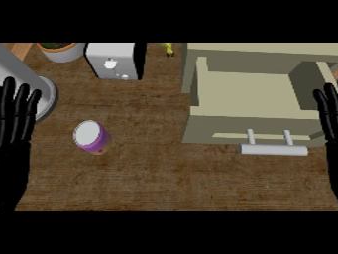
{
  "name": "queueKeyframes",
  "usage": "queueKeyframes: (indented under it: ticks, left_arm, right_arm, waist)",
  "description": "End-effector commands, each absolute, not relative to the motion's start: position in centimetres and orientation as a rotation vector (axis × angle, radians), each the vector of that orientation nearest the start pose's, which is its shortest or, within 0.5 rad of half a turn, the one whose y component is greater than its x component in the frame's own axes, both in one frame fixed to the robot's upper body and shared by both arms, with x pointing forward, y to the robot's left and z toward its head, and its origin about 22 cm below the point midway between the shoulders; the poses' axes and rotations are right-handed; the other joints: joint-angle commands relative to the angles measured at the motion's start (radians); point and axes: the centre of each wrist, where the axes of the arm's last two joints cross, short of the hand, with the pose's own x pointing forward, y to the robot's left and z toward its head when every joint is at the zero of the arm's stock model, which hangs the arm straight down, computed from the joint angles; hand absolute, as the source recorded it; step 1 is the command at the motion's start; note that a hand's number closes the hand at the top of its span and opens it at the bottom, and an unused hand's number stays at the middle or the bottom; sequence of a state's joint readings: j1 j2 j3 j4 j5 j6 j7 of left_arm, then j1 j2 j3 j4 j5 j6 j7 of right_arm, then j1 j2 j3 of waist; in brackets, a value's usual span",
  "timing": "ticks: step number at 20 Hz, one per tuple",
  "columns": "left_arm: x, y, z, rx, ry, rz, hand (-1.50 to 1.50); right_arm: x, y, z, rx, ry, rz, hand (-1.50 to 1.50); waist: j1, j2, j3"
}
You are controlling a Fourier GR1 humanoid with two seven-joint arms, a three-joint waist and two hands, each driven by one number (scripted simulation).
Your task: Pick up the can, place it into the drawer and close the drawer
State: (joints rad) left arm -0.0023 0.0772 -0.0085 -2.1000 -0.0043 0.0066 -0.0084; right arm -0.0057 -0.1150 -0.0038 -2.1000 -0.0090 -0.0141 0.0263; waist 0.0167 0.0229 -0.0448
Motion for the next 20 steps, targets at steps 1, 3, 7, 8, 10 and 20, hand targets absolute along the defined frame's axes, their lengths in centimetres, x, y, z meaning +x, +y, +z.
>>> queueKeyframes:
  ticks: [1,3,7,8,10,20]
  left_arm:
    - [21.2,22.2,11.7,0.029,-2.091,-0.05,-1.5]
    - [21.3,23.0,10.5,-0.004,-2.115,-0.075,-1.5]
    - [22.5,22.6,8.4,0.107,-1.773,-0.068,-1.5]
    - [22.4,22.3,9.2,0.124,-1.767,-0.067,-1.5]
    - [22.0,19.8,9.4,0.114,-1.745,-0.087,-1.5]
    - [20.4,20.8,12.7,0.125,-1.699,-0.05,-1.5]
  right_arm:
    - [20.7,-24.1,14.0,-0.074,-2.074,0.159,-1.5]
    - [21.2,-23.9,14.5,-0.087,-2.12,0.111,-1.5]
    - [21.0,-25.2,10.6,-0.144,-1.832,0.028,-1.5]
    - [20.8,-24.6,10.4,-0.133,-1.807,0.038,-1.5]
    - [19.9,-24.2,10.0,-0.149,-1.802,-0.002,-1.5]
    - [18.6,-25.7,11.3,-0.143,-1.8,0.024,-1.5]
  waist:
    - [-0.02,-0.023,0.044]
    - [-0.016,-0.023,0.044]
    - [-0.028,-0.008,0.045]
    - [-0.02,-0.018,0.046]
    - [-0.024,-0.024,0.046]
    - [-0.017,-0.024,0.045]
